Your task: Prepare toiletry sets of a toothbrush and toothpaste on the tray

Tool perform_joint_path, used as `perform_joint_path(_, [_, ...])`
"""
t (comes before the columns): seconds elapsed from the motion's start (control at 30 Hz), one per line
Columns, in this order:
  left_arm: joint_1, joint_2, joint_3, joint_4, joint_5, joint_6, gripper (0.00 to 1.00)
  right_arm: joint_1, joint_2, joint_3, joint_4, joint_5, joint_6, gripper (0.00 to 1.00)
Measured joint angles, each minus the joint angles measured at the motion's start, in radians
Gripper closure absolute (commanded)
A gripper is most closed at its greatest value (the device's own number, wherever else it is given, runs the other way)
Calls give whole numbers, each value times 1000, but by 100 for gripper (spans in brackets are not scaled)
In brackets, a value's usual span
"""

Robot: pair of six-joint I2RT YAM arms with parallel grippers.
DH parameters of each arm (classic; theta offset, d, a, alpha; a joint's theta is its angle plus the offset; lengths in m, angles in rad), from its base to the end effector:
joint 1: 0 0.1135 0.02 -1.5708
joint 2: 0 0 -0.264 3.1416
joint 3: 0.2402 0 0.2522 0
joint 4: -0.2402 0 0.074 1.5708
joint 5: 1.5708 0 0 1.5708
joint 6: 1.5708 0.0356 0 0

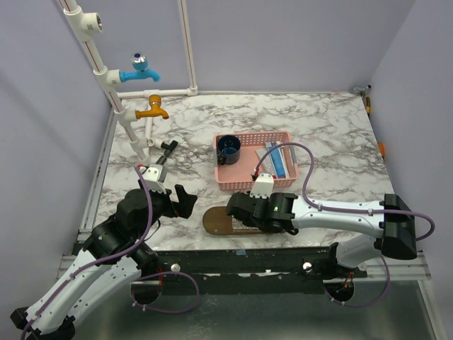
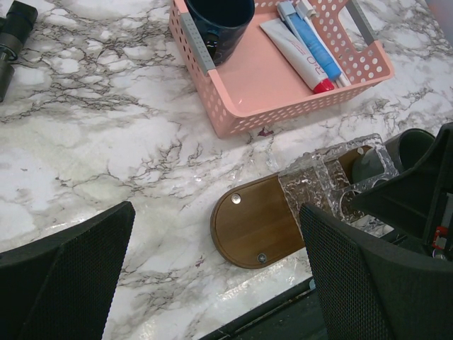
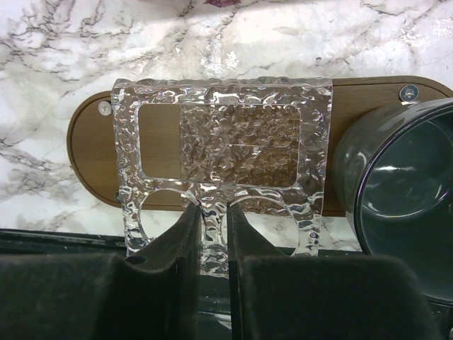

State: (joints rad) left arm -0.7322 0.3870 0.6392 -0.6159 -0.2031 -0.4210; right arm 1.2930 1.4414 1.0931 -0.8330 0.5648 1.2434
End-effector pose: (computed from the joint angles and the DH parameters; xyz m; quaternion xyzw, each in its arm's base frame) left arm 0.0788 -0.0612 0.2936 0.0701 0.8181 -0.2379 0.5189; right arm 0.0941 0.2604 0.2518 0.0306 0.9433 0.0959 0.3164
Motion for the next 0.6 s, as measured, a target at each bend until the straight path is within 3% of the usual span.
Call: perform_joint_path(0.6, [0,11,0,0,0,0,1,0,-47,-69,57,-12,-14,100])
